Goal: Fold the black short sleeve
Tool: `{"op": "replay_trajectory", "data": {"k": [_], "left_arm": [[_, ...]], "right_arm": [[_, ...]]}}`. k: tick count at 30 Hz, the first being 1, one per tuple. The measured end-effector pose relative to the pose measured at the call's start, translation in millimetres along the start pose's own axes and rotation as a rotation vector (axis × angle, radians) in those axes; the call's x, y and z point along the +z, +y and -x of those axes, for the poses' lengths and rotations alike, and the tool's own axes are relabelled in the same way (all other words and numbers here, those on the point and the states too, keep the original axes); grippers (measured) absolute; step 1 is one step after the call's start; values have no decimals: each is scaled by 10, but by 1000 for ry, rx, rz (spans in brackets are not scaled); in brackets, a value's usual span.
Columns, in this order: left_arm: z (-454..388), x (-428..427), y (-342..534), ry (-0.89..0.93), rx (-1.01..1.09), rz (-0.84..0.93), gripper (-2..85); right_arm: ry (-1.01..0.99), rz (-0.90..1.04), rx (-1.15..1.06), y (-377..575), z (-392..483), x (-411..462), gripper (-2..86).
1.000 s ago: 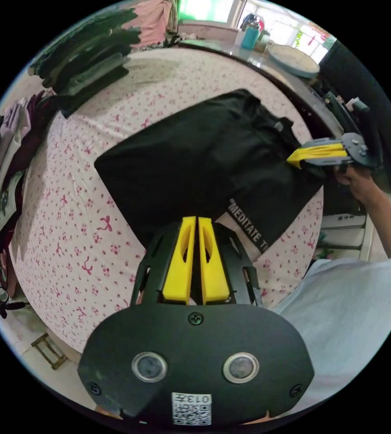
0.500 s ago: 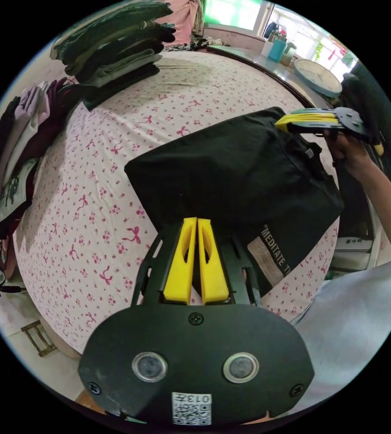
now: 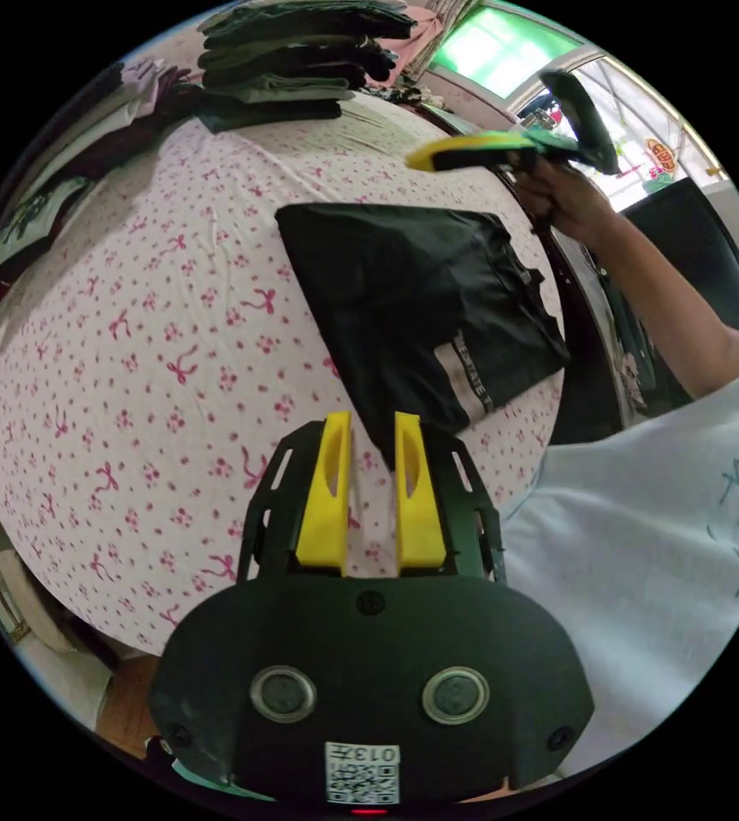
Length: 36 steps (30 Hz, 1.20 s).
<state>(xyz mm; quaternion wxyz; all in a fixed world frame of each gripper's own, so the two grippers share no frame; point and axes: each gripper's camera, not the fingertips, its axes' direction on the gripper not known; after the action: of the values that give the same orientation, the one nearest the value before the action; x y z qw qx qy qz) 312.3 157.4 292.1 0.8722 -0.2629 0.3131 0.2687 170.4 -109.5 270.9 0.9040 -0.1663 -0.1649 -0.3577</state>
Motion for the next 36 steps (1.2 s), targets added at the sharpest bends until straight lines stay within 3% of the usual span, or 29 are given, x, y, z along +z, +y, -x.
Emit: {"op": "replay_trajectory", "data": {"k": [12,19,23,29,36], "left_arm": [[-3,180,49,-11,-135,32,70],[-181,5,67,-84,-166,16,14],[-597,-296,56,-68,-122,-53,9],[-1398,-240,-303,56,30,-82,7],[-2156,308,-817,56,210,-6,7]], "right_arm": [[-51,299,-172,-1067,41,963,68],[-75,234,-276,-1048,-135,739,17],[-109,122,-364,-744,-417,210,11],[-139,-4,-304,41,-1063,-466,8],[-59,30,-170,890,-1741,-538,8]]}}
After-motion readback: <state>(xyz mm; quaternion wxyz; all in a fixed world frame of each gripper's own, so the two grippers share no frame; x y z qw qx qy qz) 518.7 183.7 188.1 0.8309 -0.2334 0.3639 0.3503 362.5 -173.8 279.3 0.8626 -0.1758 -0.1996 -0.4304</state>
